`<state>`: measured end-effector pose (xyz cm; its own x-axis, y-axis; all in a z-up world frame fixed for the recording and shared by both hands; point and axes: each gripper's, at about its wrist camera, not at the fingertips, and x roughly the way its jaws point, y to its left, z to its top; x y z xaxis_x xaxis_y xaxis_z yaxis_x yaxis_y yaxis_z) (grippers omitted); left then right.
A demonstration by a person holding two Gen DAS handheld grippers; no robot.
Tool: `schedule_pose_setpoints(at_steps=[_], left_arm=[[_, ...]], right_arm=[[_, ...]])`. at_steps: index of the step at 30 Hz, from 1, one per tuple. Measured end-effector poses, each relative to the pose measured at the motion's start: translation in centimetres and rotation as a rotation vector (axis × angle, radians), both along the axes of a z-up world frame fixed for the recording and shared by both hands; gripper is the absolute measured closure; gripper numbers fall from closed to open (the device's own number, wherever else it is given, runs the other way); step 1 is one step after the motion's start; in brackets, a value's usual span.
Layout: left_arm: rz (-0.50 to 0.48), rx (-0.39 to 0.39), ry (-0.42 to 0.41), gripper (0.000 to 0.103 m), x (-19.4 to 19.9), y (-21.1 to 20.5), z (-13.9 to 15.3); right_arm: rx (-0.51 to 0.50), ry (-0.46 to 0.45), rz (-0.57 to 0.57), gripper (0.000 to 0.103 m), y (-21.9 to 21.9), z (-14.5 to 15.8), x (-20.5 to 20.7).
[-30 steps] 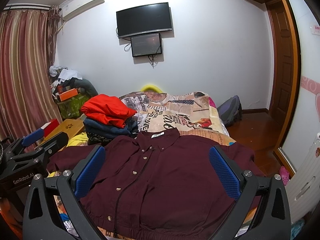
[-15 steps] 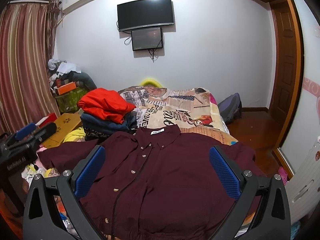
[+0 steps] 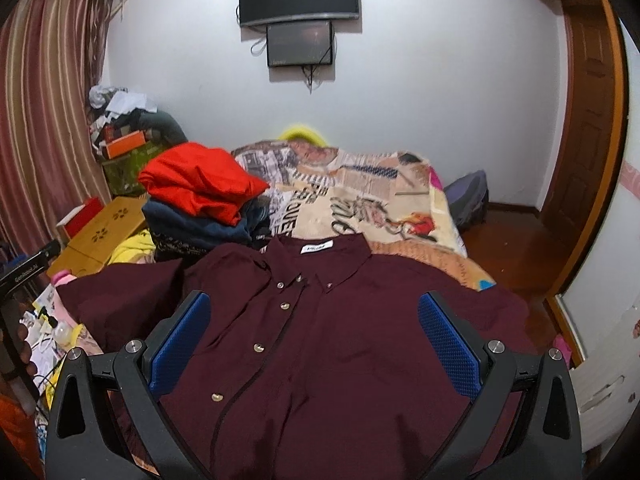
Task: Fold large clothes
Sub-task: 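Reach the left tool to the maroon shirt's sleeve and grasp it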
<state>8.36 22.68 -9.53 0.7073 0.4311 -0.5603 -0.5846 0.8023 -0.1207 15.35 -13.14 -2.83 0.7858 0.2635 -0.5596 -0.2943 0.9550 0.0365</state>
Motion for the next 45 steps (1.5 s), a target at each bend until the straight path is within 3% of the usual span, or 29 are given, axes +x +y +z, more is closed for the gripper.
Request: schedule_pose_setpoints(at_steps=[8,15,22,26,29,31,33,39,42,45], left_arm=[[0.132,-0.318,0.096,0.000,0.6,9.9,-8.4],[0.163,-0.716,-0.002,0.002,-0.2,15.7,-15.2],[0.125,-0.970,-0.075,0.013,1.1,17.3,-19.3],[0.142,-1.014,-0.107,0.013,1.6,18.0,-20.2],[0.153,-0.996,-0.109,0.028,1.9,18.5,-19.8],[0.151,-0.979,-0.098,0.044,2.3,18.6,-19.5],[0.145,-0.938,-0.066,0.052,2.7,18.3,-18.9],[0.152,-0.854,-0.007,0.050,1.5,16.6,-17.2],[0.115,-0.921,-0.018,0.043,1.1,16.0,-17.7],[0.109,-1.002,-0.041,0.043,1.2,15.8,-18.6]], right_arm=[[-0.008,0.118,-0.014,0.000,1.3,-2.4,3.7],[-0.015,0.200,-0.035,0.000,1.9,-3.9,6.1],[-0.022,0.241,-0.045,0.000,2.2,-4.9,7.5],[-0.021,0.245,-0.044,0.000,2.1,-5.0,7.8],[-0.020,0.243,-0.046,0.000,2.2,-4.9,7.9],[-0.011,0.240,-0.046,0.000,1.9,-4.8,7.8],[-0.002,0.236,-0.048,0.000,1.8,-4.7,7.7],[0.021,0.220,-0.052,0.000,1.0,-4.3,7.0],[0.035,0.222,-0.048,0.000,0.8,-4.2,6.8],[0.052,0.223,-0.043,0.000,0.4,-4.2,6.6]])
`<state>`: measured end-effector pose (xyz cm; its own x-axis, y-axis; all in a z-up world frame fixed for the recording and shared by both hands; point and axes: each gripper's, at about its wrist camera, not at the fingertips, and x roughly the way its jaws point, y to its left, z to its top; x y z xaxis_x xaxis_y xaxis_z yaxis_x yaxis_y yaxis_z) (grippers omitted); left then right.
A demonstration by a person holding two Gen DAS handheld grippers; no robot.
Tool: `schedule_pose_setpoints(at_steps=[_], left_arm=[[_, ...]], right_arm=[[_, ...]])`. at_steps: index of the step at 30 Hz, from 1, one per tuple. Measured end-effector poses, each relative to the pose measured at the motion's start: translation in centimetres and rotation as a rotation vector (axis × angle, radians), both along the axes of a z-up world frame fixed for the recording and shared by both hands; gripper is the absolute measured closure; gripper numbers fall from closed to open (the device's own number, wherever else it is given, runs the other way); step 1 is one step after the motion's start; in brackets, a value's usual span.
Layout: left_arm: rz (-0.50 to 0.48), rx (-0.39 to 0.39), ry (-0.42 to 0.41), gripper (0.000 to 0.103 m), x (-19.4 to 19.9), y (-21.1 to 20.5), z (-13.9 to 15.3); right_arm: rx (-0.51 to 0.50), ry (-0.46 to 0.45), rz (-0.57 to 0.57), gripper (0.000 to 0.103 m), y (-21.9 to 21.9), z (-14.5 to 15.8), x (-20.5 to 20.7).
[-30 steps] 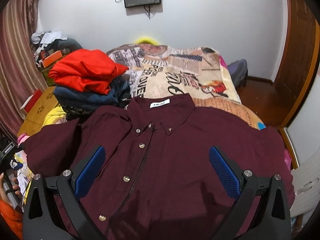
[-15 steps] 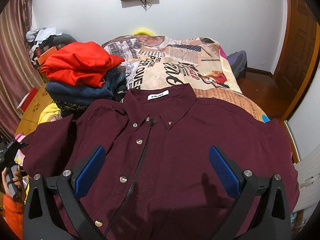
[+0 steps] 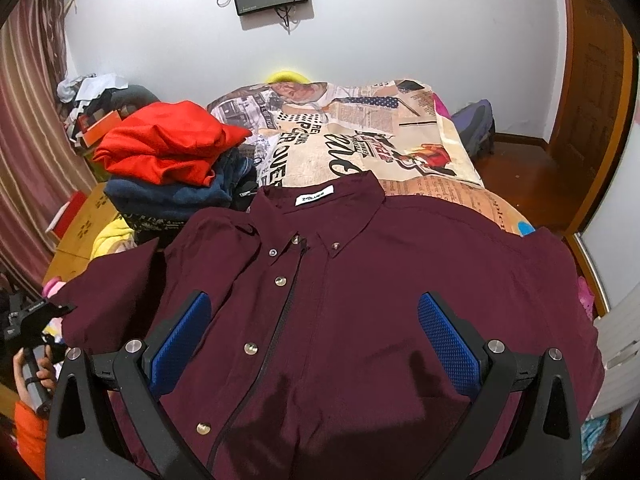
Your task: Fold large clothes
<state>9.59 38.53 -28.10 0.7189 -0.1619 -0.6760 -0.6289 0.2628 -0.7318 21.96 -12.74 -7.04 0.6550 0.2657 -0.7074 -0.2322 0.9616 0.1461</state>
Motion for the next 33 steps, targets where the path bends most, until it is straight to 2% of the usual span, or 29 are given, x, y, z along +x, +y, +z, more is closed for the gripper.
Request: schedule_pose_setpoints(at_steps=[2,4,5,6,8,9,11,16,18,20,24,27,31,33], left_arm=[[0.016,0.012,-0.005,0.043,0.2,0.1,0.3],[0.026,0.078,0.018,0.044,1.0,0.1,1.3],[0.028,0.148,0.037,0.047,1.7,0.1,2.2],[0.014,0.246,0.071,0.056,2.8,-0.1,3.4],[-0.045,0.455,0.177,0.075,5.5,-1.0,5.3],[-0.078,0.554,0.225,0.088,6.8,-1.8,6.2],[-0.116,0.651,0.249,0.091,8.4,-3.2,7.7],[-0.197,0.783,0.089,0.093,9.4,-9.1,12.8],[-0.267,0.835,0.046,0.093,9.8,-12.5,14.2],[-0.354,0.838,-0.004,0.093,10.9,-15.6,14.7],[-0.536,0.827,-0.035,0.093,12.4,-21.7,13.8],[-0.652,0.782,-0.009,0.093,13.3,-25.5,11.4],[-0.766,0.710,0.043,0.092,13.7,-29.0,8.6],[-0.804,0.698,0.071,0.092,13.1,-30.9,7.5]], right_arm=[[0.010,-0.001,0.001,0.000,-0.2,0.1,-0.2],[0.017,-0.006,-0.002,0.000,-0.6,0.2,-0.5],[0.018,-0.007,-0.004,0.000,-0.8,0.2,-0.6],[0.018,-0.008,-0.007,0.000,-1.0,0.2,-0.7],[0.016,-0.006,-0.015,0.000,-1.5,0.1,-0.9],[0.016,-0.004,-0.021,0.000,-1.8,0.0,-0.9],[0.020,0.000,-0.032,0.000,-2.4,0.0,-1.1],[0.046,-0.013,-0.078,0.000,-4.5,0.2,-1.5],[0.060,-0.006,-0.090,0.000,-5.2,0.1,-1.5],[0.073,0.001,-0.096,0.000,-5.8,0.0,-1.5],[0.078,-0.005,-0.100,0.000,-6.8,0.0,-1.9],[0.070,-0.010,-0.101,0.000,-7.3,-0.1,-2.3],[0.055,-0.012,-0.104,0.000,-7.9,-0.1,-2.8],[0.048,-0.013,-0.105,0.000,-8.1,-0.2,-2.9]])
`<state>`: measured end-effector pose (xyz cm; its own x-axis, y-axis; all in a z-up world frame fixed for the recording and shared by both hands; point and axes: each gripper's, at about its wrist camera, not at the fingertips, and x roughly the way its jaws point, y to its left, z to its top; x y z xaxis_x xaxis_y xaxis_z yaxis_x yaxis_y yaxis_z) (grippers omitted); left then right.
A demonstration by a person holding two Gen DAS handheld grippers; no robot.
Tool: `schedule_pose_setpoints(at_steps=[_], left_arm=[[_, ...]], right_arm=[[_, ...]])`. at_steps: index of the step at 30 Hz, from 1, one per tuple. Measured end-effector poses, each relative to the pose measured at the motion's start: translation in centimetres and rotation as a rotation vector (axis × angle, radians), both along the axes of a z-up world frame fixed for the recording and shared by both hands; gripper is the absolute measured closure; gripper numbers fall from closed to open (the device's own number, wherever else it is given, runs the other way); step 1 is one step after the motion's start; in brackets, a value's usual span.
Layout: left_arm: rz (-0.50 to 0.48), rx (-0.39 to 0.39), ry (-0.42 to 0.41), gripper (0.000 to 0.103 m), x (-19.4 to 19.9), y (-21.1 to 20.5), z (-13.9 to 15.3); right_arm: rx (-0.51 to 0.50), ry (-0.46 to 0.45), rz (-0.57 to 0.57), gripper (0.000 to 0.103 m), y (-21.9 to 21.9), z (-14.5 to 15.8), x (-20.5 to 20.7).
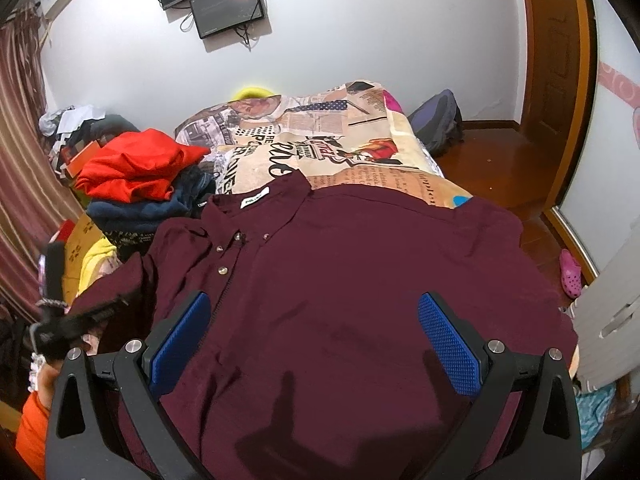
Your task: Fold large clothes
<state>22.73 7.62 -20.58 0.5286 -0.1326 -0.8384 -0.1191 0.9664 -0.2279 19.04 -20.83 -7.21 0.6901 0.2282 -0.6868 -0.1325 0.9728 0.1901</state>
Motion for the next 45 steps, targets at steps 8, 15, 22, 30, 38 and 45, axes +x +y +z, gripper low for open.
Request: schedule_pose_setpoints(at_steps=[8,15,22,30,38,45], left_arm=[[0.001,-0.037,0.029,0.052,-2.7,-0.6,0.1],[0.107,-0.059,-0.067,0.037,-6.0,3.0,3.9],[0.384,-0.118,-0.128,0.024,-8.4,12.2,4.5],[0.624,-0.385,-0.014,0.024,-9.3,20.9,-3.2],[0.676,-0.655,0.089,0.034,-7.0,22.9,-10.7],[0.625,-0.366,0.082,0.081,-3.7,22.3,-9.9]], right_arm=[[0.000,0.017,0.005,0.000,0.0,-0.5,0.1],[-0.045,0.007,0.039,0.000,1.7,-0.5,0.4],[-0.079,0.008,0.061,0.000,3.6,-0.8,1.5],[-0.100,0.026,0.086,0.000,5.9,-1.2,2.4],[-0.117,0.040,0.096,0.000,7.1,-1.4,2.9],[-0.134,0.045,0.090,0.000,6.9,-1.6,3.0]])
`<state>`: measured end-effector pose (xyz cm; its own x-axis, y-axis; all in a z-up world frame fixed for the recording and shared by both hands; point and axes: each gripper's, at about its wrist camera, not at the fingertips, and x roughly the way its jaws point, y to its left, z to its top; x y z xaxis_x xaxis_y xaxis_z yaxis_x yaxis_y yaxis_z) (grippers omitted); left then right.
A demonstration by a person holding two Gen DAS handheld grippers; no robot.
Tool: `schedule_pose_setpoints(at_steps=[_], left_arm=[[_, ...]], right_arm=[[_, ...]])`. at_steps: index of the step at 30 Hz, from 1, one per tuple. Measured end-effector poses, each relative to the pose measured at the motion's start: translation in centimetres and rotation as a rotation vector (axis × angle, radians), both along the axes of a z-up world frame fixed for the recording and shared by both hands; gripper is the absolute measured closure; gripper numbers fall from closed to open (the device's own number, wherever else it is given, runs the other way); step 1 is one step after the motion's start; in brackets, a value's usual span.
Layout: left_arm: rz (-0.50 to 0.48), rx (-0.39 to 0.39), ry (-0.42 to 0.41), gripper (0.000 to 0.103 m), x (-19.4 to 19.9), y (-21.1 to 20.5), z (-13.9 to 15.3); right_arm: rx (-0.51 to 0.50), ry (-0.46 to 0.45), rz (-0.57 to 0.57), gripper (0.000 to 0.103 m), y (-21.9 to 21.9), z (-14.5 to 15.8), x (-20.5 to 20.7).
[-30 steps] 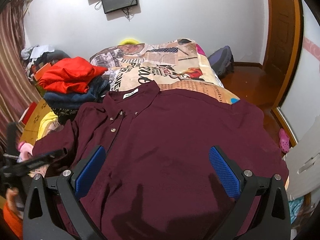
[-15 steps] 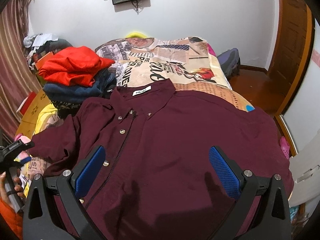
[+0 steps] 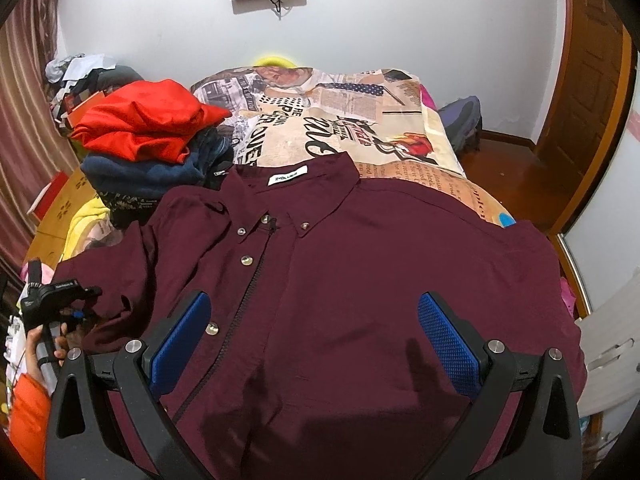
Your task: Fold large clothes
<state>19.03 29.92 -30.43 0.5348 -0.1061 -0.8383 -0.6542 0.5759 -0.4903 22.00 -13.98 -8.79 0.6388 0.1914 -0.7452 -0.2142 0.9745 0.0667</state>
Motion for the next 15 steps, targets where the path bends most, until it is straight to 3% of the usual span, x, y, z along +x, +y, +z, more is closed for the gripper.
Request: schedule_pose_setpoints(at_steps=[1,2,7,11,15], left_arm=[[-0.027,0.064,0.010,0.095,0.5,-0.7,0.9],[-0.059,0.125,0.010,0.098,1.1,-1.6,2.0],[-0.177,0.327,-0.108,0.100,2.5,-6.3,9.8],[-0.273,0.405,-0.282,0.100,3.3,-10.1,17.8],[-0.381,0.425,-0.434,0.100,4.8,-14.9,24.4]], right_arm=[[0.001,0.000,-0.002,0.000,-0.2,0.0,0.0],[0.000,-0.001,-0.006,0.000,-0.4,0.0,0.0],[0.007,-0.014,-0.021,0.000,-1.7,0.1,0.0],[0.011,-0.042,-0.035,0.000,-2.7,0.6,-0.1],[0.035,-0.069,-0.050,0.000,-4.3,1.2,-0.3]])
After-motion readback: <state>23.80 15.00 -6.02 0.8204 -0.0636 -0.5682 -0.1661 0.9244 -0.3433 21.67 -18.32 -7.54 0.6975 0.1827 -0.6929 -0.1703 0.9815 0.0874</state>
